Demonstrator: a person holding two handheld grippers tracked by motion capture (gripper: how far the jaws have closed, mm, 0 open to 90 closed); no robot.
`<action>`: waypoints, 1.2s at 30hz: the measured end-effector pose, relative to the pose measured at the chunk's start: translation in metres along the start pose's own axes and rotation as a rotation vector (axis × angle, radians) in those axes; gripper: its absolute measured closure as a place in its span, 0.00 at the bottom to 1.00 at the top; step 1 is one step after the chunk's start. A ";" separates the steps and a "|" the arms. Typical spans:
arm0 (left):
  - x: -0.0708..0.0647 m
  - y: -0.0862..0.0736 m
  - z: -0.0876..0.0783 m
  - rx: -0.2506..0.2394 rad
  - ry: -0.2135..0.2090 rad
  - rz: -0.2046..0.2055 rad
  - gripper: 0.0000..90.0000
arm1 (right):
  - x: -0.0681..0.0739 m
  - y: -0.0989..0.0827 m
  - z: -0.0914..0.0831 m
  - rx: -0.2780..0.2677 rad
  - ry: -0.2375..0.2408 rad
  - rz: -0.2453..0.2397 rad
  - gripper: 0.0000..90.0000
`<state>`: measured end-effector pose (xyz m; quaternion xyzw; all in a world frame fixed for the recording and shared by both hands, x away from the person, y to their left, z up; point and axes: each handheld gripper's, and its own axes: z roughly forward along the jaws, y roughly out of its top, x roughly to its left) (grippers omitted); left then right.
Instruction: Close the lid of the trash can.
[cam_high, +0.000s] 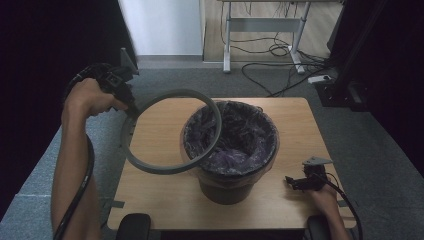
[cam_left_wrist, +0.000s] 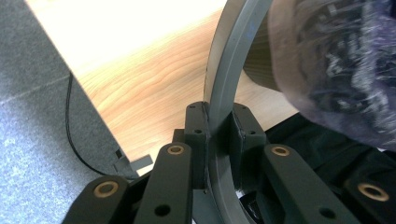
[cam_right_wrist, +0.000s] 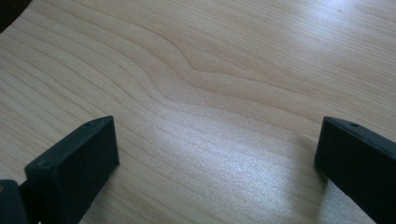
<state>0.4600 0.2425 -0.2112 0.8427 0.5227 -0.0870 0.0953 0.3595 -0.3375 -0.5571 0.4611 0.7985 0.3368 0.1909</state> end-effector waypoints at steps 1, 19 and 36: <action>-0.004 0.003 0.001 0.004 -0.001 0.008 0.88 | 0.000 0.000 0.000 -0.001 0.001 0.000 0.00; -0.079 0.066 0.029 0.075 0.005 0.152 0.88 | 0.000 0.000 0.000 -0.002 0.005 -0.005 0.00; -0.121 0.107 0.061 0.111 0.071 0.205 0.87 | 0.001 0.000 0.000 -0.001 0.014 -0.011 0.00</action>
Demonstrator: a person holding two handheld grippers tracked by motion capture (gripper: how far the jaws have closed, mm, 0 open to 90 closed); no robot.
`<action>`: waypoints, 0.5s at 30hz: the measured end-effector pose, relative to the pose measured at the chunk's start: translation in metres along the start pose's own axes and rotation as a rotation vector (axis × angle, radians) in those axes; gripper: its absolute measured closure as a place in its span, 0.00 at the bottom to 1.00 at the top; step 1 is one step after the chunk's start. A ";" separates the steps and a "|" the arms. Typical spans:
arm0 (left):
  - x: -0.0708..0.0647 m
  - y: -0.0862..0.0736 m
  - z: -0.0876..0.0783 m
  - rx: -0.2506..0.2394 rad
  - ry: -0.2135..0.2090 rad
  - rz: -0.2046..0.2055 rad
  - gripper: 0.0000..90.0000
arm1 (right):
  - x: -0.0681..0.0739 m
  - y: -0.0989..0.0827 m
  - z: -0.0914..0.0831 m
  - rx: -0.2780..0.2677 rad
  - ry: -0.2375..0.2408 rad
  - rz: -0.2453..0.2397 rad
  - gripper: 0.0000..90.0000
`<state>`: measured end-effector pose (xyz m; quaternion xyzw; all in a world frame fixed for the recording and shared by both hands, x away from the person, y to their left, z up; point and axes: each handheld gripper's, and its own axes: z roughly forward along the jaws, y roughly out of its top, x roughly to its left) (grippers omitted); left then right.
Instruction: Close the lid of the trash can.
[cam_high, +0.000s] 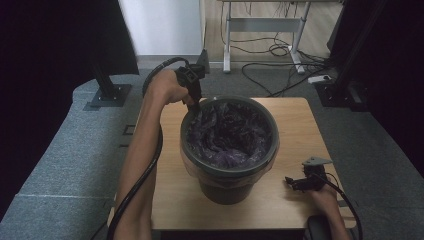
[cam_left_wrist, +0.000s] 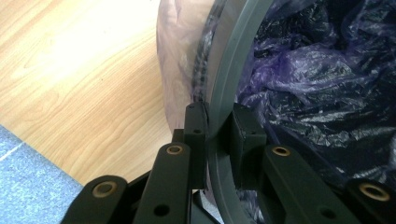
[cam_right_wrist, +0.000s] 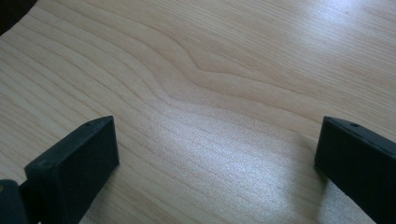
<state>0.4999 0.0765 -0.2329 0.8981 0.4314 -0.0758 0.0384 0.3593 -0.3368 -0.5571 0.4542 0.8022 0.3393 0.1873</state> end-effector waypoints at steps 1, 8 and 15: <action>0.000 0.001 0.001 -0.006 0.006 0.003 0.86 | 0.000 0.000 0.000 0.000 0.000 -0.001 0.00; 0.004 -0.003 -0.003 -0.059 0.005 0.013 0.80 | 0.000 0.000 0.000 0.000 0.003 -0.007 0.00; -0.003 -0.007 -0.007 -0.068 0.028 0.027 0.86 | 0.000 0.000 0.000 0.000 0.003 -0.007 0.00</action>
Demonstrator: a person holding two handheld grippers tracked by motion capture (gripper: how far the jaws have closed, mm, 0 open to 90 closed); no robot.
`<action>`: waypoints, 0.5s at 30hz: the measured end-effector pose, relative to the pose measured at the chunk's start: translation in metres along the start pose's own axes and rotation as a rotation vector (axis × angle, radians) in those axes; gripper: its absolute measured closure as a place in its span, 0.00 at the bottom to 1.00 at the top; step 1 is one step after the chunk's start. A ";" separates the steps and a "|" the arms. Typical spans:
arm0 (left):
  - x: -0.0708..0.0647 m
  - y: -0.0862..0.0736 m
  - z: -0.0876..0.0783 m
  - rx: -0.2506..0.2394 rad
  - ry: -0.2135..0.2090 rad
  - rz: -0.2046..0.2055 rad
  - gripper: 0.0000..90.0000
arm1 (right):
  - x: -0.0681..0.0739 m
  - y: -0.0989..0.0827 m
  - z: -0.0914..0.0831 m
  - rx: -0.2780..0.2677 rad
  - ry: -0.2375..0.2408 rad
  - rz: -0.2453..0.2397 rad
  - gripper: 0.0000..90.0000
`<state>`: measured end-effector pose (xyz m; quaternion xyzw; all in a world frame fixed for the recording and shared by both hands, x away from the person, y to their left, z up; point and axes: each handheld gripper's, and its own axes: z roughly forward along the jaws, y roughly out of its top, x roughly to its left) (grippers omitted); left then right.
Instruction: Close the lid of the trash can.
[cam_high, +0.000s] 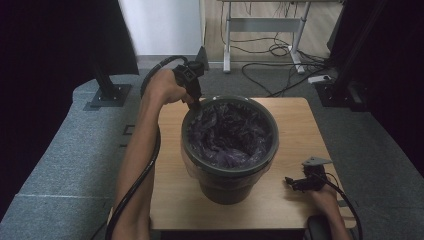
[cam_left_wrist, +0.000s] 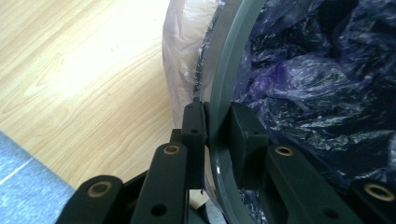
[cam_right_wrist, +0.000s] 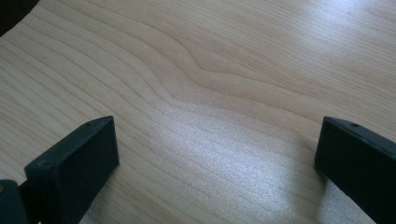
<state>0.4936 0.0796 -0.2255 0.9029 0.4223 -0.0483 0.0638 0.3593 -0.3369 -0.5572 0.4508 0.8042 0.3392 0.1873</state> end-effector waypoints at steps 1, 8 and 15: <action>-0.001 0.002 0.003 0.003 0.006 -0.003 0.86 | 0.000 0.000 0.000 0.000 0.000 0.000 0.00; 0.001 0.005 0.012 0.008 0.011 -0.001 0.86 | 0.000 0.000 0.000 0.000 0.000 0.000 0.00; 0.002 0.003 0.011 -0.033 0.021 0.016 0.66 | 0.000 0.000 0.000 0.000 0.002 -0.002 0.00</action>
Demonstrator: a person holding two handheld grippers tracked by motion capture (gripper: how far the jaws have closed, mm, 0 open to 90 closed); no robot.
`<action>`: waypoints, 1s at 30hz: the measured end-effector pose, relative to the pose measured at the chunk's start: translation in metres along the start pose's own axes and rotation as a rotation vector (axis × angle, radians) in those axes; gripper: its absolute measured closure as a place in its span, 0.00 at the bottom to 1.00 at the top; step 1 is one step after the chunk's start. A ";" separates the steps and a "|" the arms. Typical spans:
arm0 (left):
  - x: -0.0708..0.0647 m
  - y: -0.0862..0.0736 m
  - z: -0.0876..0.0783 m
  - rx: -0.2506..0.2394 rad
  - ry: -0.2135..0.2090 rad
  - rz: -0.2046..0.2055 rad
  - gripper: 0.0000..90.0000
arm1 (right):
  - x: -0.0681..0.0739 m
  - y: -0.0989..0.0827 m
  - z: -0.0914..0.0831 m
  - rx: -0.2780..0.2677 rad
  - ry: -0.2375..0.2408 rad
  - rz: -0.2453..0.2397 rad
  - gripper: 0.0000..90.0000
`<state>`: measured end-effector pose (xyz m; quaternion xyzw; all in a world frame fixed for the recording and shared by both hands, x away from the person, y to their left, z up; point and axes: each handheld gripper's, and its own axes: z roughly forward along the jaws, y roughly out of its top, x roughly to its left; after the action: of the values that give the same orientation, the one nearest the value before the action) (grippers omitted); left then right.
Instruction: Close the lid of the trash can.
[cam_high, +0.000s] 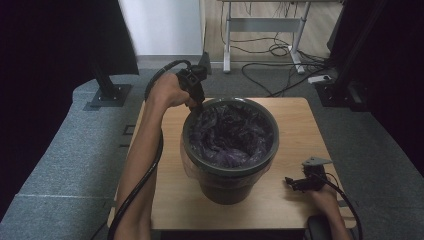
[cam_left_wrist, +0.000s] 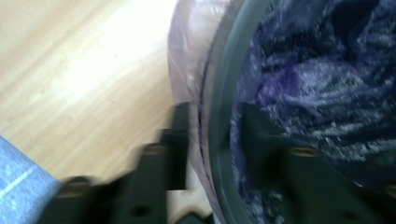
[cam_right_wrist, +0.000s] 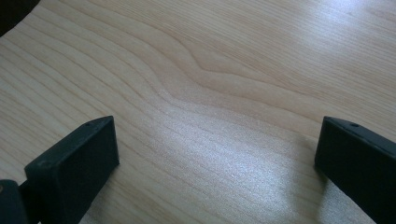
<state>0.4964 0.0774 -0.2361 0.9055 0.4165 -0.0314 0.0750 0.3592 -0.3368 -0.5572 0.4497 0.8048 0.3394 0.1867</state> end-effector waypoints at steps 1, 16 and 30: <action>0.001 0.000 -0.002 -0.021 0.002 -0.006 0.61 | 0.000 0.000 0.000 0.000 0.000 0.001 0.00; 0.027 -0.021 -0.006 -0.182 0.051 -0.032 0.13 | 0.000 0.000 0.000 0.000 0.001 0.002 0.00; 0.059 -0.065 0.005 -0.292 0.137 -0.015 0.00 | 0.000 0.000 0.000 -0.001 0.000 0.002 0.00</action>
<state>0.4858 0.1629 -0.2556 0.8818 0.4275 0.0908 0.1772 0.3592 -0.3366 -0.5572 0.4505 0.8041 0.3401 0.1864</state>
